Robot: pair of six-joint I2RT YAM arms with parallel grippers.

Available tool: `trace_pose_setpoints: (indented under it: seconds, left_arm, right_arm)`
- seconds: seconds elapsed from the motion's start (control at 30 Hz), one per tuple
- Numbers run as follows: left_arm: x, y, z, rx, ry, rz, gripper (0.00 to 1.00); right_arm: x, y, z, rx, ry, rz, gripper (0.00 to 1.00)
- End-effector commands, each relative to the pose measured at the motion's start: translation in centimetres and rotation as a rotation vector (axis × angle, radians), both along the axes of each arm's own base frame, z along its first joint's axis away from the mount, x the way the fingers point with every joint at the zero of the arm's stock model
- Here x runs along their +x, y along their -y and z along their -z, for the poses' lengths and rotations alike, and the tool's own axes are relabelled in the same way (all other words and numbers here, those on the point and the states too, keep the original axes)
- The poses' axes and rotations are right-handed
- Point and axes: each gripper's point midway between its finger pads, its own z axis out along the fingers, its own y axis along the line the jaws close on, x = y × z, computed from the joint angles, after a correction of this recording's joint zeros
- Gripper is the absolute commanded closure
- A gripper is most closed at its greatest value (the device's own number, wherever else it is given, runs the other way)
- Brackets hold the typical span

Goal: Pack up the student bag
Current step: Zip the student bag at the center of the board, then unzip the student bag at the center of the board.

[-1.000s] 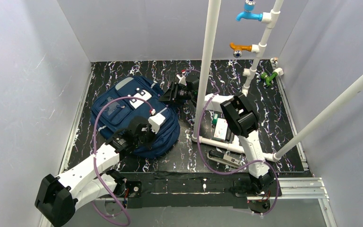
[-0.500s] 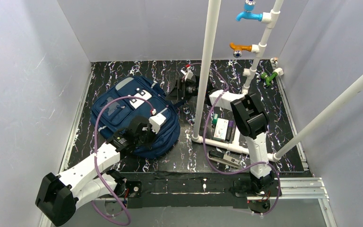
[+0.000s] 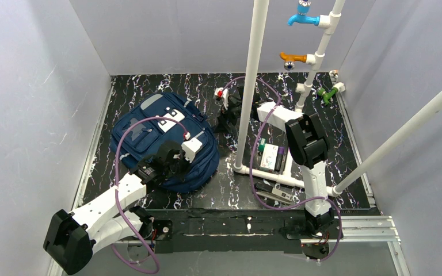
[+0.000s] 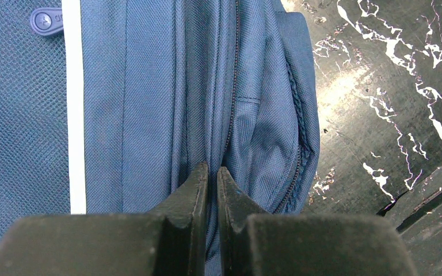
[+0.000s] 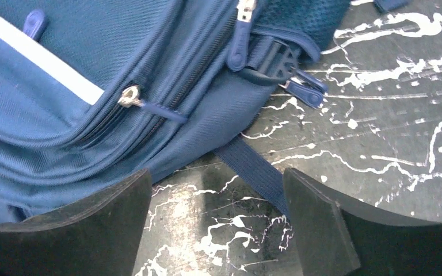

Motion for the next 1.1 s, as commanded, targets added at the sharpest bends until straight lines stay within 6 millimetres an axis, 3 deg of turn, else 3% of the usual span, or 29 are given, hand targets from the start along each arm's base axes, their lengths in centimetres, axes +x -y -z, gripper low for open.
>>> trace_pose_setpoints:
  seconds: [0.0,0.2,0.57,1.07]
  left_arm:
    - [-0.6,1.3,-1.1,-0.053,-0.023,0.043,1.00]
    - [-0.7,1.5,-1.1,-0.062,-0.025,0.048,1.00]
    - [-0.7,1.7,-1.1,-0.066,-0.029,0.055,1.00]
    - [-0.7,1.7,-1.1,-0.068,-0.029,0.058,1.00]
  right_arm:
    - [-1.6,-0.9,-3.2,0.072,0.233,-0.262,0.16]
    - [-2.0,-2.1,-4.8,0.151,0.273,-0.320,0.31]
    - [-3.1,-4.4,-5.5,0.227,0.272,-0.400,0.31]
    - [-2.8,-4.2,-2.0,0.122,0.258,-0.406,0.41]
